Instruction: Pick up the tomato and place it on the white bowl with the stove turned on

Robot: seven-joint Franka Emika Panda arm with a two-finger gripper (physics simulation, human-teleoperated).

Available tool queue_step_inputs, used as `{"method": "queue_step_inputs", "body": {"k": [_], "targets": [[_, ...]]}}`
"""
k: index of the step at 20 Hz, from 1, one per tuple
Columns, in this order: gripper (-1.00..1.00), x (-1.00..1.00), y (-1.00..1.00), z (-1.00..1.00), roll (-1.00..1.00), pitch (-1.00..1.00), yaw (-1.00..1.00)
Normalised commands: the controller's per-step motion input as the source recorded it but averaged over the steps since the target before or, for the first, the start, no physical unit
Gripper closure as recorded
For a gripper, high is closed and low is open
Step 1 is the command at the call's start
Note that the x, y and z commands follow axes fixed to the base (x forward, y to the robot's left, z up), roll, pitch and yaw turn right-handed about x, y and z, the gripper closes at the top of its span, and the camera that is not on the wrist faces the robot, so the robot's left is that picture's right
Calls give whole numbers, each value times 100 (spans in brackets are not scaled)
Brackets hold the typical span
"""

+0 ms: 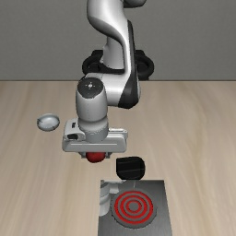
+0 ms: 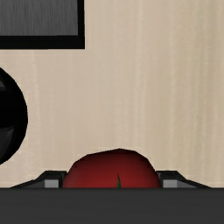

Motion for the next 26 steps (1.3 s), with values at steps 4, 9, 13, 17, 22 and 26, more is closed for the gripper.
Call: {"method": "queue_step_inputs", "body": {"k": [4,9,13,17,22,26], "targets": [[100,-25,0,50,0,0,0],[100,-40,0,60,0,0,0],[100,-100,0,0,0,0,0],[100,-100,0,0,0,0,0],[100,-20,-80,0,0,0,0],[100,0,-100,0,0,0,0]]}}
